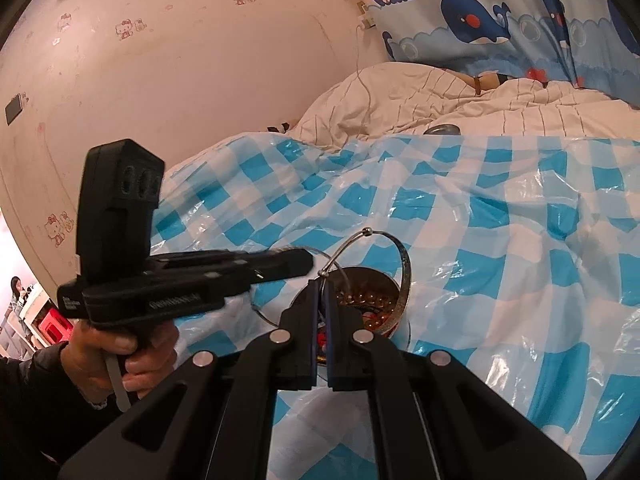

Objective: Organize jewelry
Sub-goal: 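Lower the cuff into the tin and open the left gripper while the right gripper holds the wire bangle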

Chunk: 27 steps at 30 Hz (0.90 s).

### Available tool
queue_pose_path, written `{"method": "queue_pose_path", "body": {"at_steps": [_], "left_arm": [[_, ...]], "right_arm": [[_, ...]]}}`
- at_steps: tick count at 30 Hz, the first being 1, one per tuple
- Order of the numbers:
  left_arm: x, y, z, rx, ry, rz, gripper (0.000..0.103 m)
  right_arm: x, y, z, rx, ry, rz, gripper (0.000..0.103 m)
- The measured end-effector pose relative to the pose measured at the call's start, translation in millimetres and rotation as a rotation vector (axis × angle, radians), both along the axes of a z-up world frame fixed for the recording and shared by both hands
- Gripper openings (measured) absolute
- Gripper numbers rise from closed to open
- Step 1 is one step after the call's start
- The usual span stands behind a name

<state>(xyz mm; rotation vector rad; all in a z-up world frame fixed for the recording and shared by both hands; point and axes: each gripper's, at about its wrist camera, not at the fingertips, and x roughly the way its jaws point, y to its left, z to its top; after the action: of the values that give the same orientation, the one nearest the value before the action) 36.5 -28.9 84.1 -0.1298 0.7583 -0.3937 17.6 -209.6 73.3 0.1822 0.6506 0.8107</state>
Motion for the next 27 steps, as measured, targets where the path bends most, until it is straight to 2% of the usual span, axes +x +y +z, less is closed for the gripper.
{"method": "queue_pose_path", "body": {"at_steps": [2,4,11,17,19,22,24,27], "left_arm": [[5,-10,-11,0.049,0.026,-0.008,0.007],[9,-15,-19,0.066,0.047,-0.01,0.007],[8,-17,-21,0.119,0.048,0.003,0.007],[4,-22,-19,0.202,0.026,0.016,0.01],[4,-22,-19,0.22,0.021,0.021,0.013],[3,-23,-18,0.253,0.012,0.037,0.025],[1,-23,-16,0.28,-0.004,0.051,0.039],[-1,-22,-11,0.292,-0.024,0.059,0.048]], "right_arm": [[1,-1,0,0.001,0.002,-0.003,0.004],[1,-2,0,0.0,0.0,-0.007,0.004],[-1,-2,2,-0.003,-0.009,-0.002,0.004],[-2,-1,2,-0.007,-0.009,0.0,0.004],[-1,0,1,-0.009,-0.008,0.002,0.004],[-2,1,1,-0.011,-0.009,0.004,0.004],[-2,1,1,-0.012,-0.011,0.004,0.004],[-3,1,1,-0.011,-0.015,0.004,0.004]]}}
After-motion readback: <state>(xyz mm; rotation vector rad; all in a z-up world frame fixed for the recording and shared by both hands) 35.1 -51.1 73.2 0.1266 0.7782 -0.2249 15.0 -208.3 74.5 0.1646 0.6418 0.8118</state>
